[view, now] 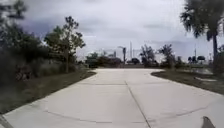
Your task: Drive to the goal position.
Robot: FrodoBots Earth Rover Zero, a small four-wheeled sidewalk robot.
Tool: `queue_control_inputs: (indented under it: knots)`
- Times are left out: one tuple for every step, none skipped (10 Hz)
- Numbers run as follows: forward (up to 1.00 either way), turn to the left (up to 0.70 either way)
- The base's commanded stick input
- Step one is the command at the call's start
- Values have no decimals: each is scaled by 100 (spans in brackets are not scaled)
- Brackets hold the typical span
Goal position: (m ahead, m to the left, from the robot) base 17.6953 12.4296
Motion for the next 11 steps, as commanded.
queue_control_inputs:
  knots:
    - [85,0]
    - [85,0]
    - [85,0]
    - [85,0]
    - [85,0]
    - [85,0]
    - [85,0]
    - [85,0]
    - [85,-20]
    - [85,-34]
    - [85,-34]
